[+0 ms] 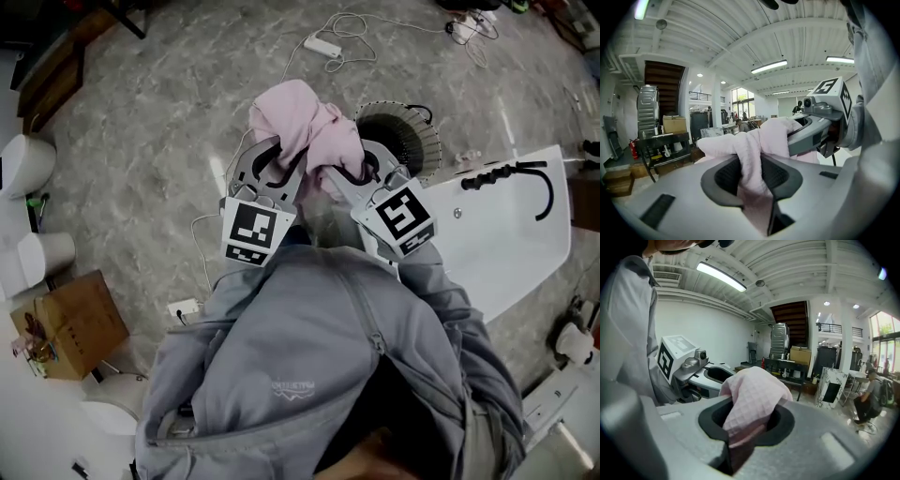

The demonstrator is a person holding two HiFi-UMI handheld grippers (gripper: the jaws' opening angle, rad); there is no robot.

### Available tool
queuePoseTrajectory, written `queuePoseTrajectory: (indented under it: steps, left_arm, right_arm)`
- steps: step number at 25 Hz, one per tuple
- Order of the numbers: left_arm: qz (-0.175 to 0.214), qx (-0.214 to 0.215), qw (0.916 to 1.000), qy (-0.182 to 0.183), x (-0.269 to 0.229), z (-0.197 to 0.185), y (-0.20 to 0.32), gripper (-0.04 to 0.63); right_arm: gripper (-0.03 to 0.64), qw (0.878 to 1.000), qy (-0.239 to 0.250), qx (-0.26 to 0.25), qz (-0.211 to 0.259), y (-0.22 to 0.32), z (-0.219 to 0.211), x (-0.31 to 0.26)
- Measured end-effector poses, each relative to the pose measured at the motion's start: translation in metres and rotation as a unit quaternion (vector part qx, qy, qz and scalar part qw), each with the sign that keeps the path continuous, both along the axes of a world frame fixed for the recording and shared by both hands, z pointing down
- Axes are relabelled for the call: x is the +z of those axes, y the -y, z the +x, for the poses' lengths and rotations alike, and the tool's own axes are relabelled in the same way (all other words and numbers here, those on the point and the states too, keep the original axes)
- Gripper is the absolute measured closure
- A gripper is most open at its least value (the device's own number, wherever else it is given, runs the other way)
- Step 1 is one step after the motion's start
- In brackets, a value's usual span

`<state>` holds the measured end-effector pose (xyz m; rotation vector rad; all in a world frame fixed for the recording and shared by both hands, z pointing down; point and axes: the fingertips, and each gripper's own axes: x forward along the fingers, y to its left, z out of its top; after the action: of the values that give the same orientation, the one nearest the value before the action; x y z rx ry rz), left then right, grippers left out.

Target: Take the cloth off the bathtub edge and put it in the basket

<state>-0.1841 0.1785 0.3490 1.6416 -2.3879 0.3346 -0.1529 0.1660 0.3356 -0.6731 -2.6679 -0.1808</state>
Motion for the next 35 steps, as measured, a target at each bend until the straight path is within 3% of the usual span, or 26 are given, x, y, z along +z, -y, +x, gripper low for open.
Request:
queuePoseTrajectory:
  steps: [6,10,16,25,35]
  left_arm:
    - [0.005,0.032,0.9995,-0.005,0.006,-0.036,0.021,0.483]
    - [0.011,0.056,0.9983,-0.008,-0.002,-0.040,0.013,0.482]
    - [0.012,0.101,0.9947,-0.018,0.002,-0.042,0.043,0.483]
    - [0.007,0.170,0.9854,-0.015,0.003,-0.042,0.083,0.482]
    - [-0.001,0.235,0.9718,-0.013,0.006,-0.049,0.178,0.483]
  right_arm:
    - [0.538,0.999,-0.004,0.036,0.003,0.019,-0.035,0.006]
    - [0.538,0.998,-0.010,0.061,0.006,0.010,-0.039,-0.001]
    - [0.538,0.994,-0.017,0.107,0.003,0.036,-0.040,0.003]
    - [0.538,0.984,-0.012,0.176,-0.002,0.072,-0.039,0.003]
    - [0.538,0.970,-0.011,0.243,-0.012,0.163,-0.047,0.006]
